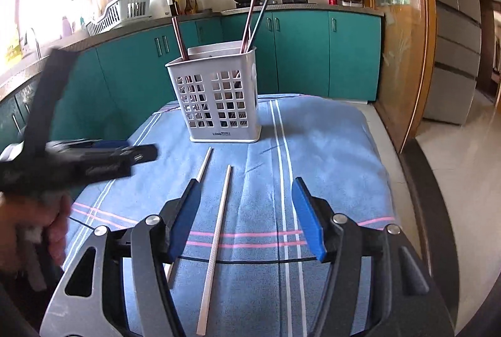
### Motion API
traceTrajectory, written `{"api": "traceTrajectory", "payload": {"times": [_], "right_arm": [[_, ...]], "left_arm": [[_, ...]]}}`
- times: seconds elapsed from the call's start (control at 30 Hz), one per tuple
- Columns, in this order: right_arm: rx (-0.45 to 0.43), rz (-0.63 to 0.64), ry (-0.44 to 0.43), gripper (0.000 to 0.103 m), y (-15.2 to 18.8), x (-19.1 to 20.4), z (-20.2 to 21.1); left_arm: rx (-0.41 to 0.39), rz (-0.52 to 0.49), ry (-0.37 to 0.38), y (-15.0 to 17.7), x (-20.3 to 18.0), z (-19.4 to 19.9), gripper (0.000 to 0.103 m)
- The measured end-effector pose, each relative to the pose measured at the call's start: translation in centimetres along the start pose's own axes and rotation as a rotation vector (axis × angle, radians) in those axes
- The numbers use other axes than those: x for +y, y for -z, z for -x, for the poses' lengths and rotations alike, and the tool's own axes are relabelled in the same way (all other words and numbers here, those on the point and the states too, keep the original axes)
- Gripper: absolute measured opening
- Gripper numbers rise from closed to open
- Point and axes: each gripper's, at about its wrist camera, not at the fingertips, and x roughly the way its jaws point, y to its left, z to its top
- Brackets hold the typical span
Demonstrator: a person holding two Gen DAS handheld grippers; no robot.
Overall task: Organize utensils
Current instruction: 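Grasp a light wooden chopstick with the left tool while the right tool approaches another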
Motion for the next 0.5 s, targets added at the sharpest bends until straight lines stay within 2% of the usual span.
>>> {"api": "traceTrajectory", "payload": {"times": [0.03,0.17,0.37,0.43,0.5], "right_arm": [[-0.003,0.004,-0.001,0.059,0.1,-0.1,-0.1],[-0.007,0.018,-0.011,0.059,0.7,-0.5,-0.7],[0.025,-0.016,-0.056,0.059,1.0,-1.4,-1.4],[0.023,-0.012,-0.062,0.059,1.0,-1.3,-1.2],[0.027,-0.015,-0.069,0.059,1.0,-1.4,-1.3]], "left_arm": [[0.027,0.003,-0.001,-0.7,-0.2,-1.3,0.045],[0.098,-0.005,-0.019,-2.3,-1.6,-5.6,0.022],[0.165,0.003,-0.094,-3.6,-2.2,-10.4,0.021],[0.196,0.033,-0.084,-3.5,-1.9,-11.8,0.021],[0.181,0.045,-0.085,-3.6,-1.8,-12.2,0.022]]}}
